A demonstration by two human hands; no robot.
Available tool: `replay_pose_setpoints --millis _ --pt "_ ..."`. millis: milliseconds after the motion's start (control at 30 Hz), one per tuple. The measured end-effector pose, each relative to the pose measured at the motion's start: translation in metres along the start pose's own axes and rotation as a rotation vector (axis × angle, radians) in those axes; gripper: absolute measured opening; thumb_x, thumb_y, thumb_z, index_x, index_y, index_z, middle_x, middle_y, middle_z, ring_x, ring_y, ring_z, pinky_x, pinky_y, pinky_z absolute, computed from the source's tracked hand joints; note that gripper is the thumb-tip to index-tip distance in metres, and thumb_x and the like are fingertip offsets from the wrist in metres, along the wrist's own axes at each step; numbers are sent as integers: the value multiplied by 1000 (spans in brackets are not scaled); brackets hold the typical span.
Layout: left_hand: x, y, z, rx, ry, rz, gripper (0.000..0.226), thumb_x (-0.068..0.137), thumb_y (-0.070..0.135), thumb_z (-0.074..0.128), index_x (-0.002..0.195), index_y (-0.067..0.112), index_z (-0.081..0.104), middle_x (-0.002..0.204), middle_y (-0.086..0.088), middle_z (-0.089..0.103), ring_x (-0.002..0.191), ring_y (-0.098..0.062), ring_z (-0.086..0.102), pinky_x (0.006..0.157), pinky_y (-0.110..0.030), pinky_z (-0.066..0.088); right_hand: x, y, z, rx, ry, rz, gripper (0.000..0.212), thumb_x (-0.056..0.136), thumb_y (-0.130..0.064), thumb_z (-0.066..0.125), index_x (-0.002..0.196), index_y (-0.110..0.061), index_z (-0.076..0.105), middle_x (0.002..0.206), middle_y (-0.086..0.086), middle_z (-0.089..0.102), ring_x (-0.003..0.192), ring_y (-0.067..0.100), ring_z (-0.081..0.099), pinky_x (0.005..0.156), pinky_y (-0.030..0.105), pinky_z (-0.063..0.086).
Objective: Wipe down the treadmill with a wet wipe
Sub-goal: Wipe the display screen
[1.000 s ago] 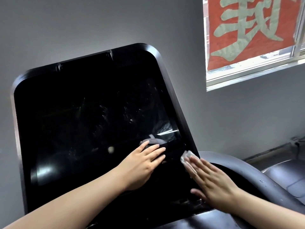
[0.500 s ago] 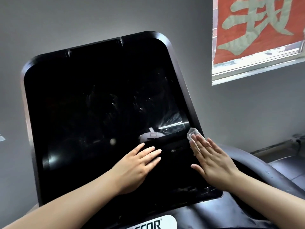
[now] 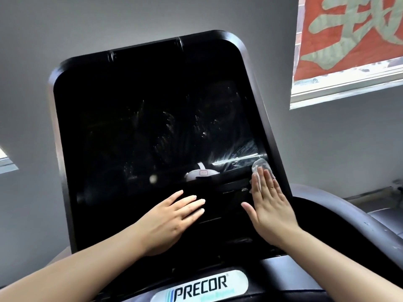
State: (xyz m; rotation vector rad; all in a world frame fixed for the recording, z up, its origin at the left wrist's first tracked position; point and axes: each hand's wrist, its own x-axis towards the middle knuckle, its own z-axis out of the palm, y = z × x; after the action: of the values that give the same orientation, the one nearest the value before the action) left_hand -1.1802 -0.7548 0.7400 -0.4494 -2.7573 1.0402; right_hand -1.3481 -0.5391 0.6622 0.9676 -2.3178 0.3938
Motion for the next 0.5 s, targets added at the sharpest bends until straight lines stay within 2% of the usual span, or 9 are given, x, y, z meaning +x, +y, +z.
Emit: replay_pose_setpoints --millis 67,167,200,233,333,400,500 --pt "-4 -1 1 -3 2 6 54 79 26 35 125 15 61 134 -7 56 120 -22 56 106 -42 24 2 -25 4 27 21 -2 71 100 -48 8 146 5 16 153 22 17 144 29 9 116 38 6" --pt "-7 -2 1 -5 -3 19 54 79 25 34 124 15 62 133 -7 57 120 -22 56 105 -42 25 -21 -32 6 -3 -65 -282 69 101 -48 10 147 3 19 153 21 21 145 27 14 114 40 14" --pt "-8 -3 1 -7 0 21 54 79 25 34 124 15 62 133 -7 57 120 -22 56 104 -42 25 -23 -21 2 -44 -73 -319 69 100 -48 10 147 2 20 153 19 25 145 25 14 114 38 15" --pt "-9 -3 0 -12 1 23 54 79 25 34 124 15 62 133 -7 57 120 -22 56 104 -42 26 -21 -7 -2 -75 -75 -292 69 100 -49 9 147 0 20 152 18 27 145 23 11 115 35 14" --pt "-14 -4 2 -16 13 20 53 79 24 35 124 16 62 133 -7 57 121 -22 56 105 -42 26 -8 11 -12 -35 -83 60 72 99 -51 7 146 2 19 151 18 24 145 19 1 115 30 5" --pt "-13 -3 3 -7 19 29 53 79 24 34 123 16 63 133 -6 57 120 -22 56 108 -44 27 -5 -14 -8 -16 -48 105 74 99 -51 6 144 8 18 150 23 25 143 24 6 114 33 5" --pt "-8 -3 3 1 1 41 53 79 26 33 121 17 65 131 -6 58 118 -21 58 105 -45 34 -28 -50 1 3 -70 -209 69 100 -49 8 147 1 15 150 20 26 143 26 10 114 37 12"
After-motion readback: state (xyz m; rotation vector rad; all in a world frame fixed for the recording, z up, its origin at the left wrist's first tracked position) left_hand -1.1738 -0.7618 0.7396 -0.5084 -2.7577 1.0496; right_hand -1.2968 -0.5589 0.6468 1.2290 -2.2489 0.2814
